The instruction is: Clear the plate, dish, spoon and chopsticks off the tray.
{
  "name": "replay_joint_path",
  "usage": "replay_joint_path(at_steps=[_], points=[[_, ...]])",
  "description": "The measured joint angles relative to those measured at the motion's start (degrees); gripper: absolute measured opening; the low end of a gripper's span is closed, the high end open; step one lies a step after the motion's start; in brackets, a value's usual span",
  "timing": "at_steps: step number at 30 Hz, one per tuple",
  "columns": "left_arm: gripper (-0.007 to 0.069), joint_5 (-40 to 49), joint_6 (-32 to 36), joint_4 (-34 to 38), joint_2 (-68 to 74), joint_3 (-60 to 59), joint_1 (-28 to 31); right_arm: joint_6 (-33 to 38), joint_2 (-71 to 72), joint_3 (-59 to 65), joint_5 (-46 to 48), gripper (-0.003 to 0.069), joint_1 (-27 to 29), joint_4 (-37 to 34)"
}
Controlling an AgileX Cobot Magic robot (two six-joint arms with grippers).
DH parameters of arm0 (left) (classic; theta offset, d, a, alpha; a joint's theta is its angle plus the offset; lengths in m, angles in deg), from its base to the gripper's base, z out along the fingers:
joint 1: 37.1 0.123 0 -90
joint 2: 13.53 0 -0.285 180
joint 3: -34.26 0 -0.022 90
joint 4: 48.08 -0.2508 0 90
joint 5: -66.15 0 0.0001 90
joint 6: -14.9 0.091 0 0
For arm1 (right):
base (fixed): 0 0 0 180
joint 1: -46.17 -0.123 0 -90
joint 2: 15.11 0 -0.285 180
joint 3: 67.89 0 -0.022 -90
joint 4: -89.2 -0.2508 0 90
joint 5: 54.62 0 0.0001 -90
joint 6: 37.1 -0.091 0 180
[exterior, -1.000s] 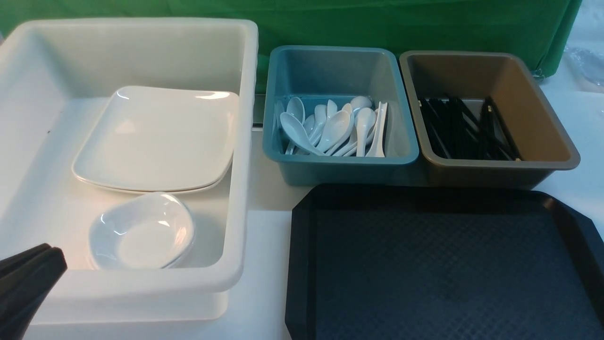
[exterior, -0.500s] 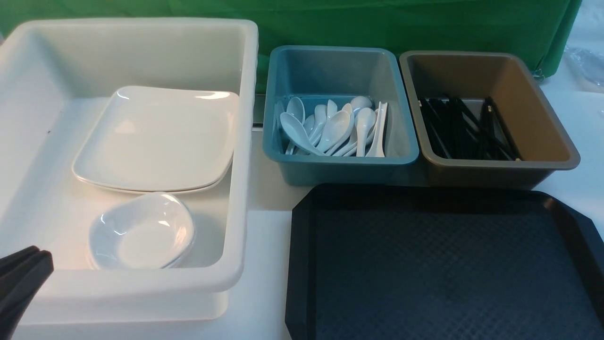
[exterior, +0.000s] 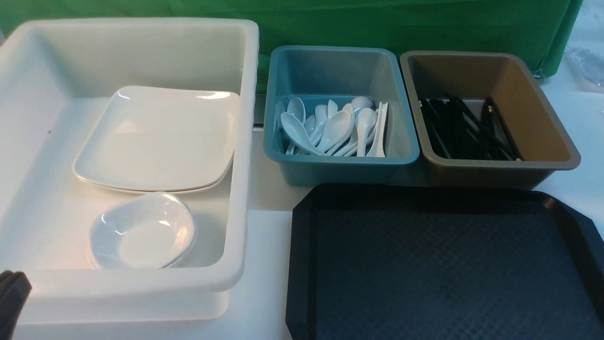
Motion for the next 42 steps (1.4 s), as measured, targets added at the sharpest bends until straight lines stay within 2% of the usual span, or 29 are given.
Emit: replay_joint_path(at_steps=[3, 9, 42], points=[[0.0014, -0.1, -0.1, -1.1, -1.8, -4.8, 2.6, 0.0, 0.0, 0.0, 0.0, 0.0125, 0.0, 0.0], [0.0016, -1.1, -0.8, -1.3, -2.1, -5.9, 8.5, 0.0, 0.0, 0.0, 0.0, 0.0133, 0.0, 0.0], [0.0016, -1.5, 0.5, -3.1, -2.1, -5.9, 8.6, 0.0, 0.0, 0.0, 0.0, 0.0213, 0.0, 0.1]])
